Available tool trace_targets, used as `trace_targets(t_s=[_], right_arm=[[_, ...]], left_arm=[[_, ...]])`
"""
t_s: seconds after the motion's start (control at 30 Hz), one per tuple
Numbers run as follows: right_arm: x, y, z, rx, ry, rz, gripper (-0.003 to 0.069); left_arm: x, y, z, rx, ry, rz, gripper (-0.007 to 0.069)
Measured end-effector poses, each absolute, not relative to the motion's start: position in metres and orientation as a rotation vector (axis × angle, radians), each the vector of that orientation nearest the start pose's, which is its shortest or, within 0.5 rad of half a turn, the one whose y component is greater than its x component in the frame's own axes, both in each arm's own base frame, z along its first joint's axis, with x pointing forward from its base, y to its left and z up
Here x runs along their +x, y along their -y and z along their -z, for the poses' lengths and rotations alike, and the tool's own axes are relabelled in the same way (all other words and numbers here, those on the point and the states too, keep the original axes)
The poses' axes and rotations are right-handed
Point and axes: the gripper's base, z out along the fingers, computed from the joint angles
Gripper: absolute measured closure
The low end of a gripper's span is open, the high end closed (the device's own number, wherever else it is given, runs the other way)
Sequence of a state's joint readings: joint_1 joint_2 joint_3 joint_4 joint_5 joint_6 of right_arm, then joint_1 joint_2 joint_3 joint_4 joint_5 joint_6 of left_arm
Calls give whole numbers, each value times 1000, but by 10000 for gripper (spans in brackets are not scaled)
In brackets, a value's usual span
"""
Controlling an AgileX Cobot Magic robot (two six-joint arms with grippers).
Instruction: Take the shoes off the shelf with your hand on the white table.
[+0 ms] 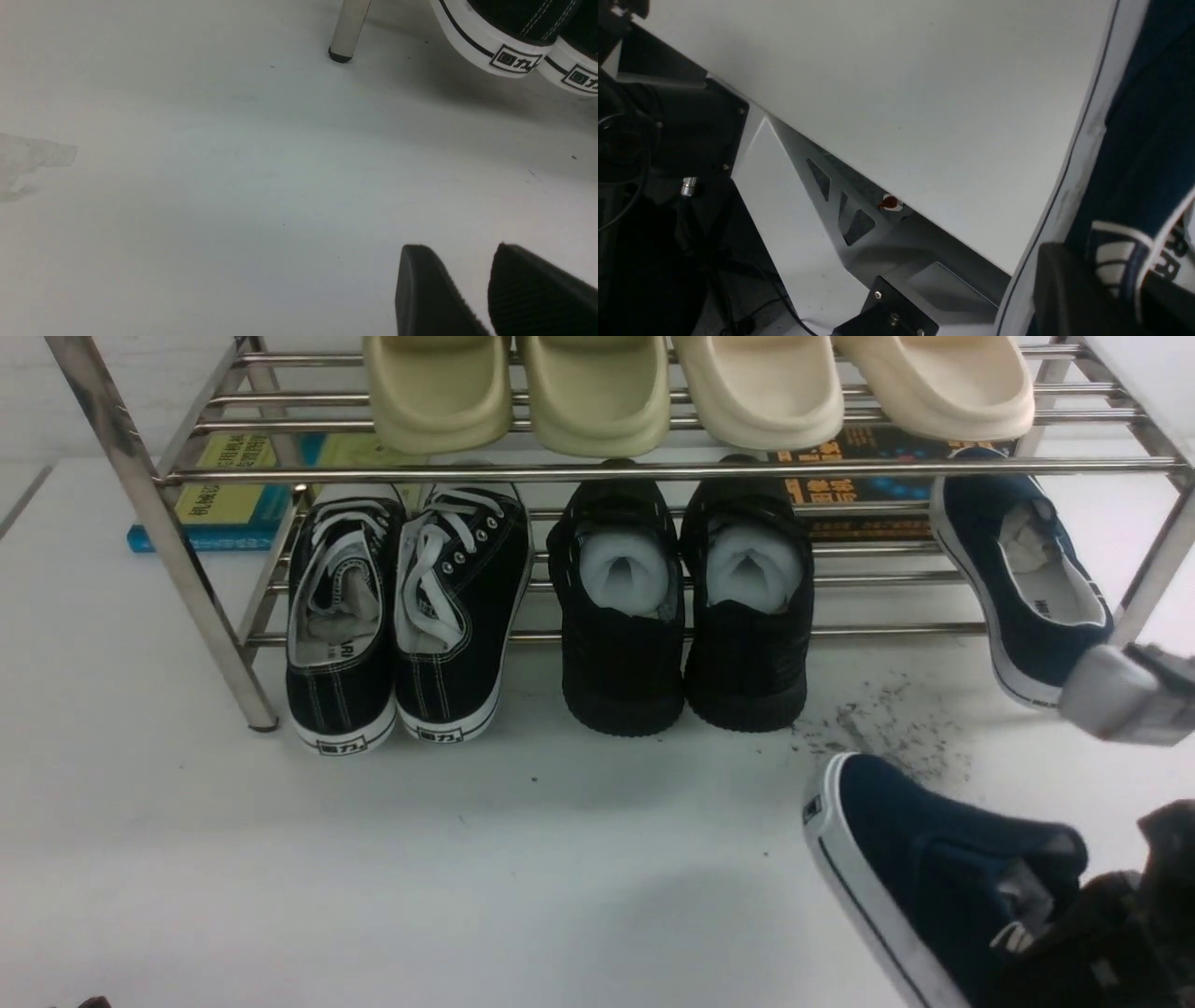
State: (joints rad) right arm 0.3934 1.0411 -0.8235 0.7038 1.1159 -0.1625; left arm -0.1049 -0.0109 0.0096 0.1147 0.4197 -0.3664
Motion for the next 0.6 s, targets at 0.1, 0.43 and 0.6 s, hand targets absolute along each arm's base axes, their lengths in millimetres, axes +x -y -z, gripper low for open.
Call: trace_targets(t_s=[0.1,0.43,0.6], right_arm=[[139,-131,-305,-502,-2682,-1023,622],[153,-198,-252,-391,-2819,-794,622],[168,-228,-233,-295,-2880,-674,620]], left_arm=[[51,1,-173,-181,-1896,205,384],[51,1,-173,-181,-1896,205,384],[51,1,-173,-181,-1896,205,384]])
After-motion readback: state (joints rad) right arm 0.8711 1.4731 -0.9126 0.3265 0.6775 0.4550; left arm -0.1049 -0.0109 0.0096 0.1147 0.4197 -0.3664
